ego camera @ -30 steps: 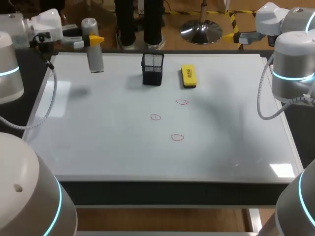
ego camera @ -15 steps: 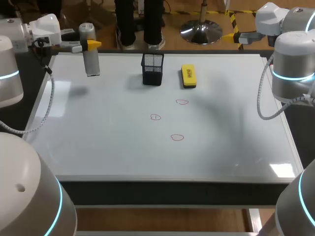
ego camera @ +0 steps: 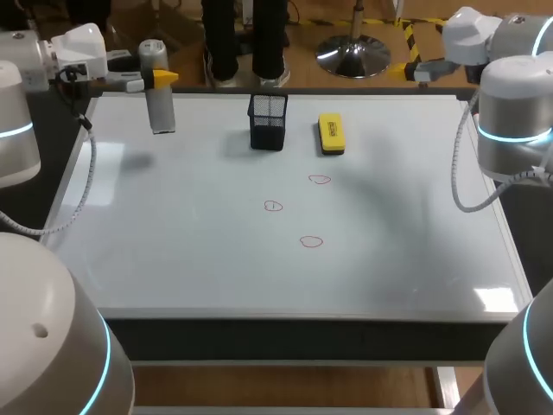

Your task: Pick up the inspection probe, press it on each red-marked spot on the whiteboard one by one, put down the probe, pick up the eraser, and wipe off all the red marks.

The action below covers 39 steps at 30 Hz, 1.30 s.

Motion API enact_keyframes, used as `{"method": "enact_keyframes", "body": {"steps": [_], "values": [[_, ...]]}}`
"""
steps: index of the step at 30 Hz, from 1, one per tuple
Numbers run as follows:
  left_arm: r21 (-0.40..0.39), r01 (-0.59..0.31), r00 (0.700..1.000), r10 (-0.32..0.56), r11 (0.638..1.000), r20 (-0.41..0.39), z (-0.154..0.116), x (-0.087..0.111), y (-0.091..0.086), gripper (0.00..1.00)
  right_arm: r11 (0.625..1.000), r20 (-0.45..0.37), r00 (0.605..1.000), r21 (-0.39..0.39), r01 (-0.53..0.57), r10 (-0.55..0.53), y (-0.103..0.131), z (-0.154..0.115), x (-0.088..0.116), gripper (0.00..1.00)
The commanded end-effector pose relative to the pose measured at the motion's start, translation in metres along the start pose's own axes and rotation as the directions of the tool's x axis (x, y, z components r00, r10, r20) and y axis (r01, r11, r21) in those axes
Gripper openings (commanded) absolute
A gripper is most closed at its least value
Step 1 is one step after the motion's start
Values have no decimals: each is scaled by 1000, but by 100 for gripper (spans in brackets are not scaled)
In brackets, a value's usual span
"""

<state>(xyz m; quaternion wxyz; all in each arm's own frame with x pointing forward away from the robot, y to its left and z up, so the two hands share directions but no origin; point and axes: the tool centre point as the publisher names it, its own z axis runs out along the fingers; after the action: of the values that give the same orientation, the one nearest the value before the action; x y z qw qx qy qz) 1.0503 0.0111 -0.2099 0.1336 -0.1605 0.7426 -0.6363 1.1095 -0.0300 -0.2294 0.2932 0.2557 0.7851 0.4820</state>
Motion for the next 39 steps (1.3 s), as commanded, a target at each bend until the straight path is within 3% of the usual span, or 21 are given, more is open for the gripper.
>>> {"method": "enact_keyframes", "body": {"steps": [1, 3, 7, 11, 20, 24, 26, 31, 32, 33, 39], "values": [[1, -1, 1000, 1, 1000, 1, 0, 1, -1, 0, 957, -266, 961, 250, 145, -75, 5, 17, -7, 100], [1, -1, 1000, 1, 1000, 1, 0, 1, -1, 0, 925, -331, 939, 316, 209, -99, 3, 22, -4, 100], [1, -1, 1000, 1, 1000, 1, 0, 1, -1, 0, 871, -482, 868, 367, 326, -122, -1, 36, 3, 100], [1, -1, 1000, 1, 1000, 1, 0, 1, -1, 0, 769, -612, 779, 431, 473, -136, -8, 50, 8, 100], [1, -1, 1000, 1, 1000, 1, 0, 1, -1, 0, 542, -788, 594, 432, 721, -162, -24, 72, 13, 100], [1, -1, 1000, 1, 1000, 1, 0, 1, -1, 0, 495, -821, 544, 404, 769, -175, -31, 79, 15, 100], [1, -1, 1000, 1, 1000, 1, 0, 1, -1, 0, 476, -829, 530, 398, 784, -181, -28, 80, 17, 100], [1, -1, 1000, 1, 1000, 1, 0, 1, -1, 0, 385, -840, 501, 401, 831, -208, -32, 83, 14, 100], [1, -1, 1000, 1, 1000, 1, 0, 1, -1, 0, 358, -824, 516, 421, 833, -233, -32, 83, 11, 100], [1, -1, 1000, 1, 1000, 1, 0, 1, -1, 0, 346, -788, 557, 462, 816, -261, -28, 81, 7, 100], [1, -1, 1000, 1, 1000, 1, 0, 1, -1, 0, 346, -788, 557, 462, 816, -261, -28, 81, 7, 100]]}}
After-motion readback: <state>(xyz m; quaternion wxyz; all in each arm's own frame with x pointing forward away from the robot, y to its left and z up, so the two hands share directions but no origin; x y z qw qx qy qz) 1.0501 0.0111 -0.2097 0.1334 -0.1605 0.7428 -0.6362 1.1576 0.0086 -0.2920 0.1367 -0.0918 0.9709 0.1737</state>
